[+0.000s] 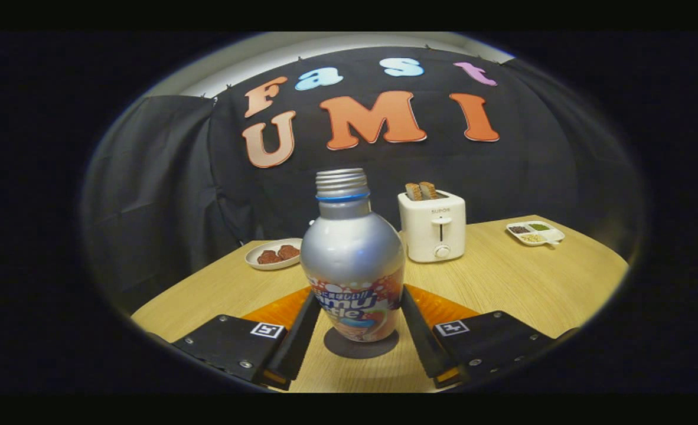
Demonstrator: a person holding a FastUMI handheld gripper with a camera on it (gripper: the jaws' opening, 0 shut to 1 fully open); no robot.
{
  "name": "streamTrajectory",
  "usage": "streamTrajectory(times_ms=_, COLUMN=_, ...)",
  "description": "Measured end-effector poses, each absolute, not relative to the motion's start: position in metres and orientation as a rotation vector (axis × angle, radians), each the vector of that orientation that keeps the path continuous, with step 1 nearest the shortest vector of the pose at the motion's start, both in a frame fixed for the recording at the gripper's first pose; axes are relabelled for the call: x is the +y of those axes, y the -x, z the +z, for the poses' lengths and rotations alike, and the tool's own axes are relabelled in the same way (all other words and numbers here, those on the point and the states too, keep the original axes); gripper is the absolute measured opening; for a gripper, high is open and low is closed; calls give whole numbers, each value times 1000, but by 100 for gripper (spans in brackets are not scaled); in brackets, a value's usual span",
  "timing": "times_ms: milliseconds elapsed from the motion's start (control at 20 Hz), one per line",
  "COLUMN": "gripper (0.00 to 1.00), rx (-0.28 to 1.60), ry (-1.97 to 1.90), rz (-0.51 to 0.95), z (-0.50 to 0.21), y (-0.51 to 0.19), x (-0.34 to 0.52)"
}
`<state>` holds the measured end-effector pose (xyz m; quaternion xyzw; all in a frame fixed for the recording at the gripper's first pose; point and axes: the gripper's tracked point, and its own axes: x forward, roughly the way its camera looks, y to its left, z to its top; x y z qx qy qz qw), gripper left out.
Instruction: Take the bottle from table, then pour the juice into the cup, finally place the bottle on the coaster
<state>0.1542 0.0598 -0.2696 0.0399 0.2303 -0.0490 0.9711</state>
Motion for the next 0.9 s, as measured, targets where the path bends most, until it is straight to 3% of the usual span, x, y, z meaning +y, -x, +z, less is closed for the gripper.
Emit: streamTrajectory(times_ms=900, gripper=78, rx=545, ry=-17, rz=-76, z=-315, y=-153, x=75)
